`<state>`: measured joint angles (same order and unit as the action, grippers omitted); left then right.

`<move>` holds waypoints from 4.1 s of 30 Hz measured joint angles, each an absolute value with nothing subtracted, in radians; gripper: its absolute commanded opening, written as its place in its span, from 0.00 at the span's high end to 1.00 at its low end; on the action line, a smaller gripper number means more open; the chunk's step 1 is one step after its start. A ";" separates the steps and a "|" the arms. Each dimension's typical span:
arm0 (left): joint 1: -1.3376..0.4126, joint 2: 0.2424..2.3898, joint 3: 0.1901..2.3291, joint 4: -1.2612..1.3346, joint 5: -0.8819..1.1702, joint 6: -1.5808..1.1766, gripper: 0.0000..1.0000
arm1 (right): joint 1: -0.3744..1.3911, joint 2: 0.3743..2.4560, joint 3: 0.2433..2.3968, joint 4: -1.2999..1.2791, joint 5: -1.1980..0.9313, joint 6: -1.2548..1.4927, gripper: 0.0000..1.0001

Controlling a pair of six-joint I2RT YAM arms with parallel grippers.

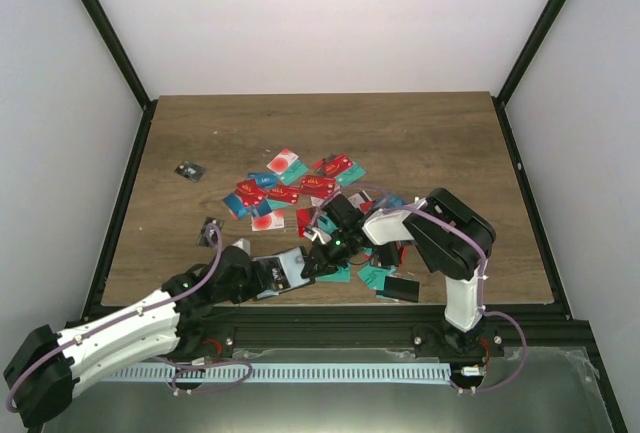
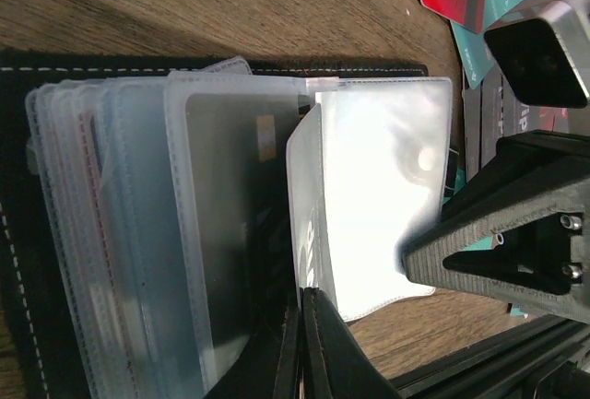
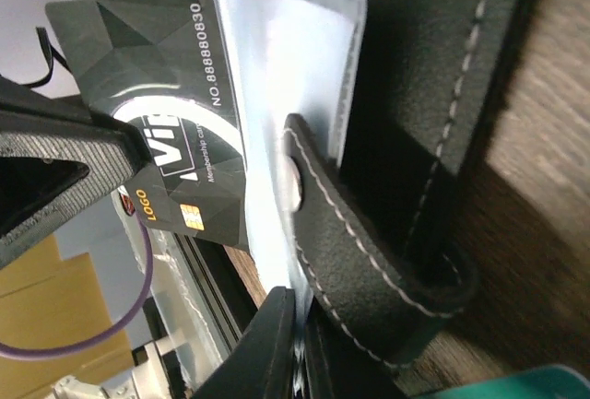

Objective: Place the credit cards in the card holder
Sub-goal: Insert the credit card into the card holder.

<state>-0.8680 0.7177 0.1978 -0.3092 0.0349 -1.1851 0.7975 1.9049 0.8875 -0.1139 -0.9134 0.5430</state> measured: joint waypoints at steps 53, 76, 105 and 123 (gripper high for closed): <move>-0.847 0.717 0.095 -0.131 0.116 -1.246 0.96 | 0.796 1.932 0.922 -0.164 -0.916 0.562 0.99; -0.817 0.785 0.116 -0.102 0.166 -1.120 0.96 | 0.797 1.918 0.955 -0.226 -0.900 0.511 0.76; -0.795 0.896 0.194 -0.119 0.111 -1.036 0.96 | 0.775 1.904 0.953 -0.267 -0.868 0.487 0.83; -0.791 1.104 0.214 0.094 0.170 -1.017 0.96 | 0.690 1.857 0.982 -0.422 -0.769 0.416 0.84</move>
<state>-0.7914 1.1038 0.2138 0.0944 0.1703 -1.0168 0.6899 1.8568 0.9825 -0.4221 -0.7692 0.4160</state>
